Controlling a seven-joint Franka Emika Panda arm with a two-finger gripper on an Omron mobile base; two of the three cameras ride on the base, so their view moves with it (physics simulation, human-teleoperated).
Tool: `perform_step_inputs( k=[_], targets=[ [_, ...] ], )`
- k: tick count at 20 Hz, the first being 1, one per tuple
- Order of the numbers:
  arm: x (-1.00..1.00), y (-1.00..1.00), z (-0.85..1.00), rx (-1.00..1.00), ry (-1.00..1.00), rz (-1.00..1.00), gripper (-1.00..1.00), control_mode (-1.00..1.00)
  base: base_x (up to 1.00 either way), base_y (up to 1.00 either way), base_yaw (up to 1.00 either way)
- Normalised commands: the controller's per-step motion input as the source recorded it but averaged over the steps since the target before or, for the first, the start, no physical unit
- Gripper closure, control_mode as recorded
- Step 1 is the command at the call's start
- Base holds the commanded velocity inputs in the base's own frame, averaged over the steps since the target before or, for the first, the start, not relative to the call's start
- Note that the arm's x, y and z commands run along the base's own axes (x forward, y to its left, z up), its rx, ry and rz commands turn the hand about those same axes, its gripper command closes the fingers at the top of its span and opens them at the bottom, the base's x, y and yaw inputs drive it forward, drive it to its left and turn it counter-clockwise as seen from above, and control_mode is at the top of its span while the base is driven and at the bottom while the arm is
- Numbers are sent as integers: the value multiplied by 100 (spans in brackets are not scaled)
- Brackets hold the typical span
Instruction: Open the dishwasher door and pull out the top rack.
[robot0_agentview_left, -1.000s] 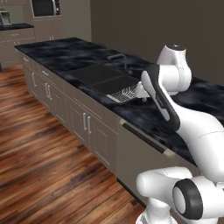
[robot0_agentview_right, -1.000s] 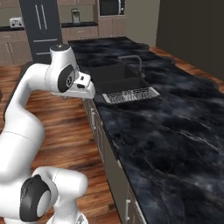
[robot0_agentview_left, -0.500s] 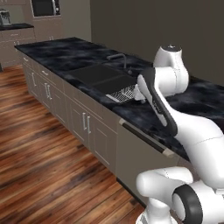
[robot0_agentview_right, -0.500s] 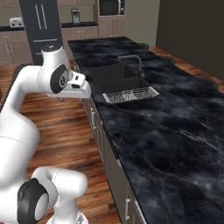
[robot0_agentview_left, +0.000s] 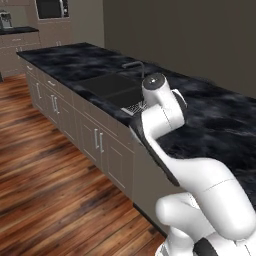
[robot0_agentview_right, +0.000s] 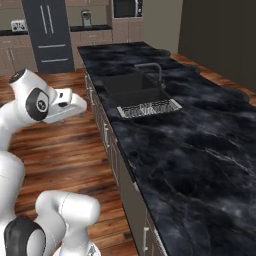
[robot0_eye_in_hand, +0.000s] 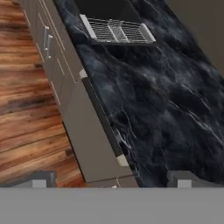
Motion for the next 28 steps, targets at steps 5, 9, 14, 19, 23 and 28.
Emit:
perform_step_inputs(
  k=[5,9,14,19,23,28],
  targets=[
    [0,18,-64,-27,-7,-2,-100,-100,0,0,0],
    [0,16,-63,-24,-2,-5,-100,-100,0,0,0],
    [0,13,-55,-26,0,-8,-100,-100,0,0,0],
    [2,8,-54,-23,1,-7,-100,-100,0,0,0],
    [1,1,-49,-22,4,-8,-100,-100,0,0,0],
    [14,0,-40,-21,6,-10,-100,-100,0,0,0]
  ],
)
